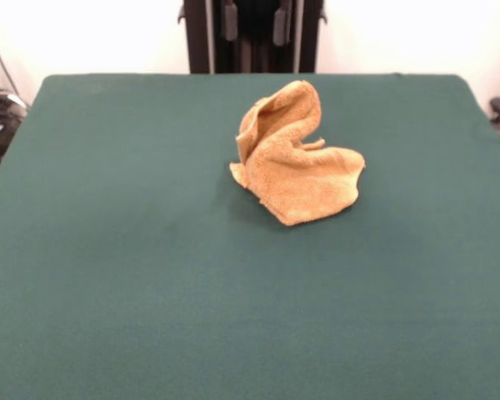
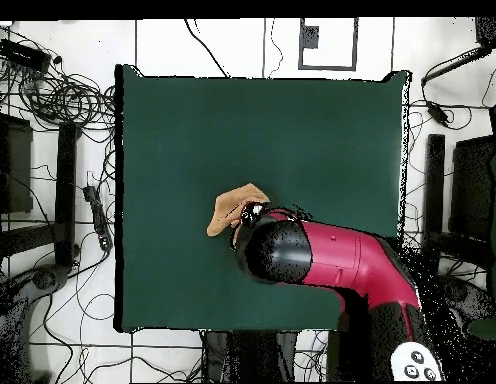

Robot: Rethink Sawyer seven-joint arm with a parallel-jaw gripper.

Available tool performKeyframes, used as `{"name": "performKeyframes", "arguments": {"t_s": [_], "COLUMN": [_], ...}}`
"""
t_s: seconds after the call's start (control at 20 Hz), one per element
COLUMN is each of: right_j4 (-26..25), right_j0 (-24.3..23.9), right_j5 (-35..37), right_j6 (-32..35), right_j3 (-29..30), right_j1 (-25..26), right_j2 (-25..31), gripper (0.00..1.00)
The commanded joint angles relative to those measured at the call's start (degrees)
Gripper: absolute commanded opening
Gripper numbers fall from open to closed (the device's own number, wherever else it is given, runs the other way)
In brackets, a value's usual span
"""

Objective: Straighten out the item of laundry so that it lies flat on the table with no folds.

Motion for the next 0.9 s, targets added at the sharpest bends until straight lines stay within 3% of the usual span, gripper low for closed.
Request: {"name": "performKeyframes", "arguments": {"t_s": [0.05,0.35,0.6,0.75,0.9], "right_j4": [2.7,2.3,0.6,1.2,1.6], "right_j0": [-0.6,-1.8,-2.6,-1.9,1.9], "right_j5": [6.8,8.0,11.1,8.9,6.8], "right_j6": [5.8,4.1,2.7,5.3,11.0], "right_j3": [0.7,-5.8,-16.9,-16.4,-15.8], "right_j1": [-0.3,4.4,11.1,13.2,13.7], "right_j2": [0.0,1.7,1.9,1.6,-0.5], "gripper": [1.0,1.0,1.0,1.0,1.0]}}
